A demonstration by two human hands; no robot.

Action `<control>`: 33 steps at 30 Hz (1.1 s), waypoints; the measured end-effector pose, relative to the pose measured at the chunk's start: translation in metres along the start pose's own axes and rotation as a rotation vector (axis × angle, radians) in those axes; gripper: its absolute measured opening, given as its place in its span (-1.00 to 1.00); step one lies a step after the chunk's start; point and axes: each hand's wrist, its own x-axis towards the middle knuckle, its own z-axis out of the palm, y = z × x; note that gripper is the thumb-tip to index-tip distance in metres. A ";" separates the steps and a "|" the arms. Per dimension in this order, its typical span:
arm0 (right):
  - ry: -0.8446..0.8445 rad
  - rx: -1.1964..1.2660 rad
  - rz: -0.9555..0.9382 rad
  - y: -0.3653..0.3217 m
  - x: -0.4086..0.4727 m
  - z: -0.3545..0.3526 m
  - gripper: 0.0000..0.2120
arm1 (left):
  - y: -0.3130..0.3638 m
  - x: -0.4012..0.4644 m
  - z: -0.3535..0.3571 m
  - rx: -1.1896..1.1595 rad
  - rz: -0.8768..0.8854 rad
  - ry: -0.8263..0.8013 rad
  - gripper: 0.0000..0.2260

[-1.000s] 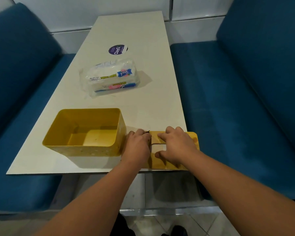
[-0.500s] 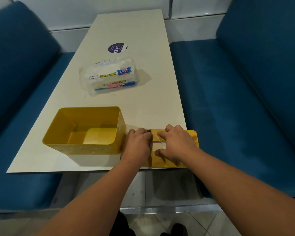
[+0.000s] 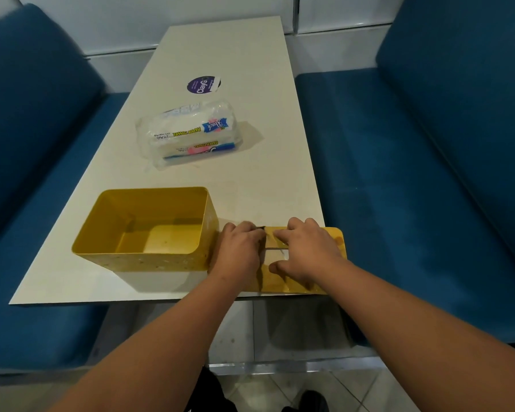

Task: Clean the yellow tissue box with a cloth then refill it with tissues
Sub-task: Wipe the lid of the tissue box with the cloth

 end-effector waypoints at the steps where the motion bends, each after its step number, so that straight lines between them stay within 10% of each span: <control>1: 0.006 0.004 0.001 0.000 0.000 0.000 -0.41 | 0.004 0.004 -0.001 0.000 -0.028 0.025 -0.70; 33: 0.011 0.007 0.014 -0.001 -0.002 0.000 -0.33 | 0.003 -0.015 0.006 0.036 -0.003 0.020 -0.71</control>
